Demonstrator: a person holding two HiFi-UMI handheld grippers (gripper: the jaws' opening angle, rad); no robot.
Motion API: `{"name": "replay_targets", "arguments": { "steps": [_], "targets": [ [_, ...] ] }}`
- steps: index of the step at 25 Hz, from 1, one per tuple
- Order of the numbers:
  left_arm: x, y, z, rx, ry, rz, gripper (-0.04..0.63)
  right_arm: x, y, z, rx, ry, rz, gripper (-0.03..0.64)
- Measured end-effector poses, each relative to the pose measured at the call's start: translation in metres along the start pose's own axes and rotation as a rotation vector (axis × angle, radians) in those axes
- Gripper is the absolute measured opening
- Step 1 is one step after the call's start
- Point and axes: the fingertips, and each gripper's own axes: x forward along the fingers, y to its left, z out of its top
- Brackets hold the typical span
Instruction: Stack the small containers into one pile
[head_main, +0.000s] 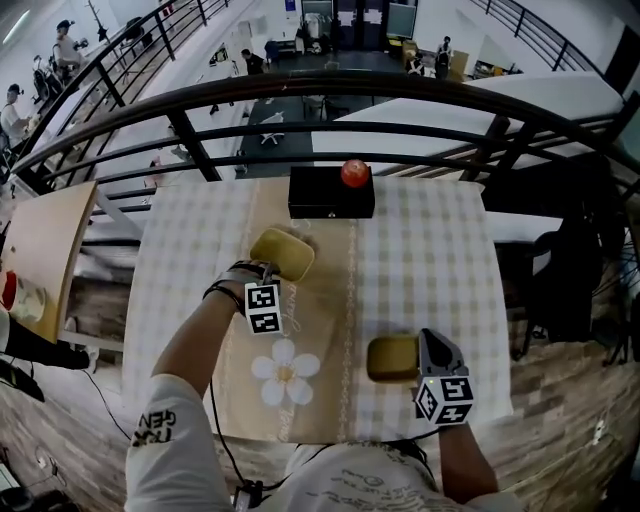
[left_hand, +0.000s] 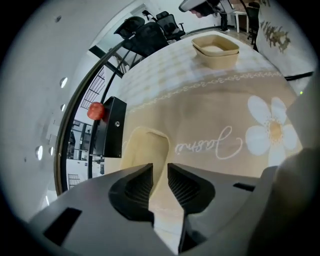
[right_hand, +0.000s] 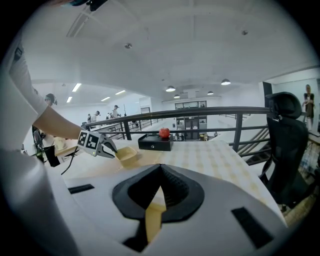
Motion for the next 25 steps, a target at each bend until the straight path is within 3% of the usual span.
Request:
{"name": "replay_targets", "arguments": {
  "steps": [9,21,25],
  "targets": [
    [0.037,-0.010,-0.020,0.077,0.053,-0.103,0.072,0.006,-0.004,-0.006,0.004,0.020,-0.048,0.003],
    [0.036,-0.015,-0.020,0.056,0.063,-0.166,0.020,0.009,-0.005,-0.007,0.013,0.025,-0.057,0.003],
    [0.026,-0.007,-0.011,0.000,0.049,-0.145,0.017,0.009,-0.005,-0.007,0.011,0.013,-0.052,0.003]
  ]
}}
